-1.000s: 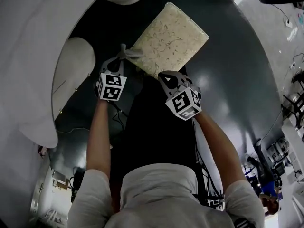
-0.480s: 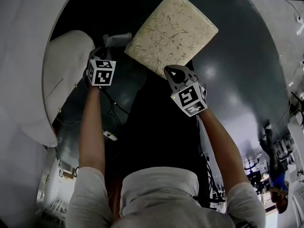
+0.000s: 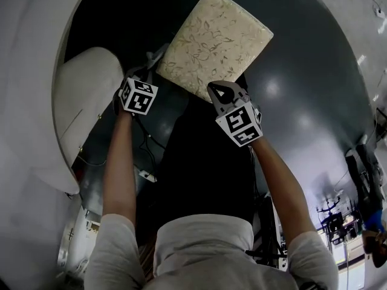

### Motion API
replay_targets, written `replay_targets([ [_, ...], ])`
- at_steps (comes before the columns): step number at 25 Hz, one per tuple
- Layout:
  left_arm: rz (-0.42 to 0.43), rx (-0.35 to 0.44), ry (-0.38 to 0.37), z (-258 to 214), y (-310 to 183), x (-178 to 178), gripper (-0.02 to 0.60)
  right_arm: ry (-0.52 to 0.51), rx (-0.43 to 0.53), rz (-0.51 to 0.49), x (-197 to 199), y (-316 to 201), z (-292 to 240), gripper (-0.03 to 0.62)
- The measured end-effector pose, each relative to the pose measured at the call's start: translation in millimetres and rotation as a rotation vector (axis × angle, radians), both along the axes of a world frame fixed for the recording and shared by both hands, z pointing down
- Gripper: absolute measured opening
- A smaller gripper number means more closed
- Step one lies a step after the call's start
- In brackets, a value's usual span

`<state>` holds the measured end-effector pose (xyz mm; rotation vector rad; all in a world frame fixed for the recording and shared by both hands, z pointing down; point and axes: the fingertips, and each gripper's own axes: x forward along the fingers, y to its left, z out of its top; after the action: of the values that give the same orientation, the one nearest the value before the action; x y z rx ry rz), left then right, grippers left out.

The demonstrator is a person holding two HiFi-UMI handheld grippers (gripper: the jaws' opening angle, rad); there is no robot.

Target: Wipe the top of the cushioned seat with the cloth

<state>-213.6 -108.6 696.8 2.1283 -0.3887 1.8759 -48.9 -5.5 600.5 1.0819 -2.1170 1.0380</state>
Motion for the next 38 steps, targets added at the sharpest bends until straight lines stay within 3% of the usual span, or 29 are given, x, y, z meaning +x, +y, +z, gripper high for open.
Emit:
replay_targets([
  [4, 0.091, -0.059, 0.048, 3, 15, 26, 0.026, -0.005, -0.001, 0.005, 5, 4, -2, 0.009],
  [10, 0.056, -0.103, 0.066, 4, 15, 38, 0.026, -0.018, -0.014, -0.006, 11, 14, 1, 0.009],
  [24, 0.003, -0.077, 0.040, -2, 1, 66, 0.026, -0.024, -0.013, -0.003, 48, 4, -6, 0.009],
  [33, -0.038, -0.071, 0.059, -3, -22, 103, 0.026, -0.027, -0.022, 0.002, 84, -11, -8, 0.009],
  [38, -0.029, -0.071, 0.027, -2, -37, 122, 0.026, -0.024, -0.025, 0.010, 113, -26, -9, 0.009],
])
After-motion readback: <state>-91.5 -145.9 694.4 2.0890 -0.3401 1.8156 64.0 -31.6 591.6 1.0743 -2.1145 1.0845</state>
